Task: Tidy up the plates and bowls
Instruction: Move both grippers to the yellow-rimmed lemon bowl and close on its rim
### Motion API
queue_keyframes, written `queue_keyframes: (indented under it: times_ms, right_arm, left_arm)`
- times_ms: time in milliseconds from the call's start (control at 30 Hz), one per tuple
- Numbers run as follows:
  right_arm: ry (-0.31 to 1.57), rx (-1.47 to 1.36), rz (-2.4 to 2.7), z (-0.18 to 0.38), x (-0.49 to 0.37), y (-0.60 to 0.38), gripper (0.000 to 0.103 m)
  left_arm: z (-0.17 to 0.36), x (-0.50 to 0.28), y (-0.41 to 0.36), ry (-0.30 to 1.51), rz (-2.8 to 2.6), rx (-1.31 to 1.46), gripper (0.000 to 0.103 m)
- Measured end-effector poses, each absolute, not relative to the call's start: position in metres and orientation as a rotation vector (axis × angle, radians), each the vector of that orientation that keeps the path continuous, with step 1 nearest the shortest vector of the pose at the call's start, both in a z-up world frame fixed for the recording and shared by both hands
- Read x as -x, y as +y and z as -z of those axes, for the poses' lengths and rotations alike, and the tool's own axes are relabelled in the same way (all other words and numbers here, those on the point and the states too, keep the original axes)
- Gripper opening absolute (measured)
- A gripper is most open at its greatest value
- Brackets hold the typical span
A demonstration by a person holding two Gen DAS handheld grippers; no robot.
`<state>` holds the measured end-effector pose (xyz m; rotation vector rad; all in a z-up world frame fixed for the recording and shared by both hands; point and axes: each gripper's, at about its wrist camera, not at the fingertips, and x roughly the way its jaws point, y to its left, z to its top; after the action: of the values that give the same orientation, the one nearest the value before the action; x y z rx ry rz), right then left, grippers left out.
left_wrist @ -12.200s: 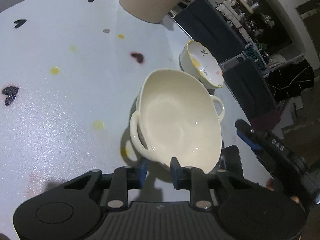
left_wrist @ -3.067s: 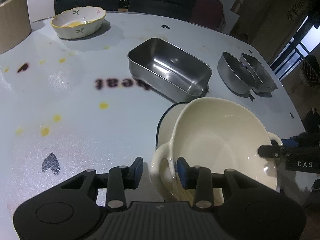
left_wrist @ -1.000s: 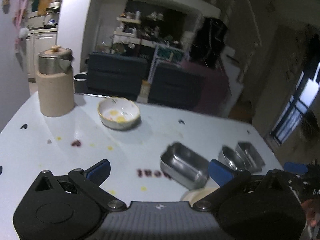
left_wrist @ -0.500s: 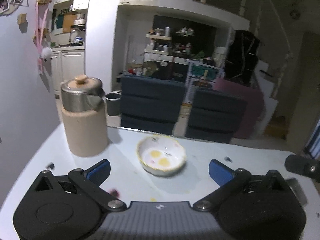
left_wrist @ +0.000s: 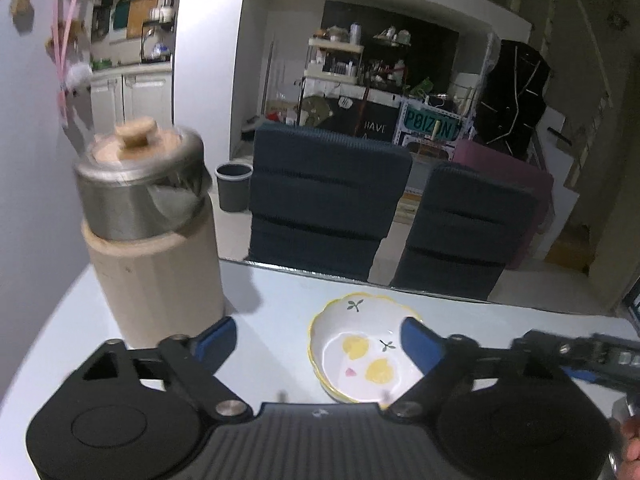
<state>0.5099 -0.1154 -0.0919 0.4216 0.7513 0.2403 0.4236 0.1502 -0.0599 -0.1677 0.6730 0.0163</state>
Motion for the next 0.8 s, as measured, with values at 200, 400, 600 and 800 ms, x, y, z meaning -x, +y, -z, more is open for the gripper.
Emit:
queue_keyframes:
  times_ms: [200,400,600,800]
  right_arm:
    - [0.87,-0.446,-0.218,0.132,-0.563,-0.101,0.049]
    - [0.927,-0.415,-0.173,0.161,-0.599,-0.085,0.047]
    - [0.949,-0.361,-0.158,0.18,-0.613,-0.075,0.037]
    - [0.99,-0.283,-0.189,0.192,-0.624,-0.058,0.023]
  left_arm:
    - [0.102,-0.455,0.16,0.7,-0.011,0.238,0.059]
    - [0.13,-0.48,0.163,0.717,-0.017,0.294,0.051]
    - [0.149,-0.503,0.161,0.75,-0.034,0.293,0.036]
    - [0.165,-0.517,0.16,0.793,-0.026,0.279,0.015]
